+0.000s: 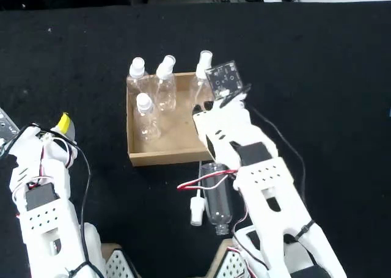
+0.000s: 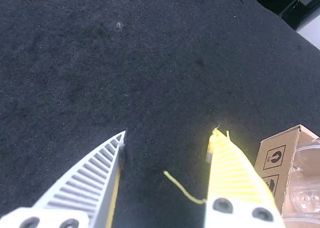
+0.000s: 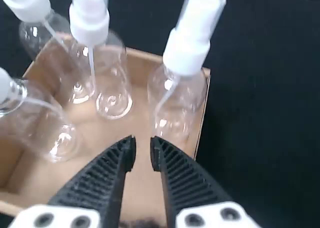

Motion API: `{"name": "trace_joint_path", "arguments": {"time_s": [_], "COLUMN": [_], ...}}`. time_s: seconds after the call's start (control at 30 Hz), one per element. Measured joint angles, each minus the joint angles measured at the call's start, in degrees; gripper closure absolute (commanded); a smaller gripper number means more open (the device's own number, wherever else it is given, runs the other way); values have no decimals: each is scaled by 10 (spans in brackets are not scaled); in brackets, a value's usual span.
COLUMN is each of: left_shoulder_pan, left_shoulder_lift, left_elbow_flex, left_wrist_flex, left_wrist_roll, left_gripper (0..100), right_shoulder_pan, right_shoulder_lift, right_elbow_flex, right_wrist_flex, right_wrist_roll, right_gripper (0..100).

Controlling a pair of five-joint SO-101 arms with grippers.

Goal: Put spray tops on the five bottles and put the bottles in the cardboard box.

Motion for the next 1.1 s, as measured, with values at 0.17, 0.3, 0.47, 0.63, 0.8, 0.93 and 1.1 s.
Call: {"name": "trace_joint_path", "arguments": {"time_s": [0.17,0.3,0.47,0.63,0.8,0.93,1.1], "left_shoulder_pan": [0,0,0,0,0,0,0], "left_shoulder_lift": [0,0,0,0,0,0,0], "left_elbow_flex": [0,0,0,0,0,0,0], "left_wrist_flex": [0,0,0,0,0,0,0], "left_wrist_roll": [0,0,0,0,0,0,0], "left_gripper": [766,766,766,766,766,766,766], "right_shoulder_pan": [0,0,0,0,0,0,0], "right_shoulder_lift": [29,111,211,263,287,303,330], "right_elbow_flex": [-62,-104,-146,-163,-163,-163,-163], "right_wrist_flex": [55,65,65,60,27,20,-11], "right_wrist_roll": [-16,-16,-16,-16,-16,-16,-16], "right_gripper": [989,989,989,989,989,989,989]}}
